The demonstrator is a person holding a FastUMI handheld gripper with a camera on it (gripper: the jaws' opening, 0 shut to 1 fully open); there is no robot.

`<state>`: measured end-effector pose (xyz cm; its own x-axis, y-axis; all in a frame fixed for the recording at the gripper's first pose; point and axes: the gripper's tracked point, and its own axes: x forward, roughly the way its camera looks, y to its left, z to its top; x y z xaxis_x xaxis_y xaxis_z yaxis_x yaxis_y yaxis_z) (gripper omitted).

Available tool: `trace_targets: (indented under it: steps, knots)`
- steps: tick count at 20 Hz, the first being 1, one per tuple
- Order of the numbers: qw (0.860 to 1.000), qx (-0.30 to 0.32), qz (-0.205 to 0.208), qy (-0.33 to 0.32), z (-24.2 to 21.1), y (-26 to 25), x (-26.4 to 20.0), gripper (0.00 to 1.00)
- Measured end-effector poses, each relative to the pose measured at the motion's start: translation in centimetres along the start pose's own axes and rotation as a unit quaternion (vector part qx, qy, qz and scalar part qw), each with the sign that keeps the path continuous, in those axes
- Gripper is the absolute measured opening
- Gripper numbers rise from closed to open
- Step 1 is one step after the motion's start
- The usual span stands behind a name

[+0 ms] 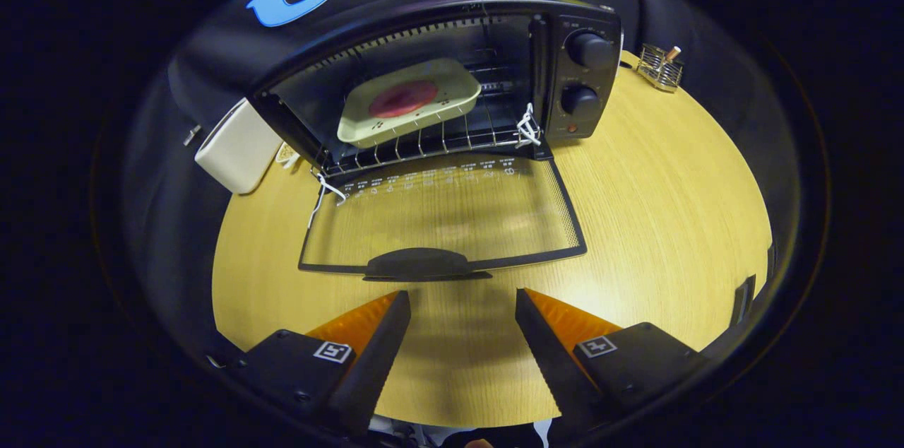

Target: Open the toaster oven, put the food inside, and close the toaster oven door.

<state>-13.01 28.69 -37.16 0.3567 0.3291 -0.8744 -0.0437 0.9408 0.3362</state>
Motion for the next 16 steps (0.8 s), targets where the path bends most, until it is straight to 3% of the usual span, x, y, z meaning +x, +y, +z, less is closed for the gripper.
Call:
trace_targets:
  steps: [7, 12, 16]
  knots:
    - [0.998, -0.027, -0.028, 0.042, -2.0, 2.1, 2.9, 0.99]
    - [0.996, -0.049, -0.067, 0.024, -0.6, 1.8, 3.7, 0.98]
    - [0.997, -0.048, -0.062, 0.001, -0.3, 2.0, 2.7, 0.98]
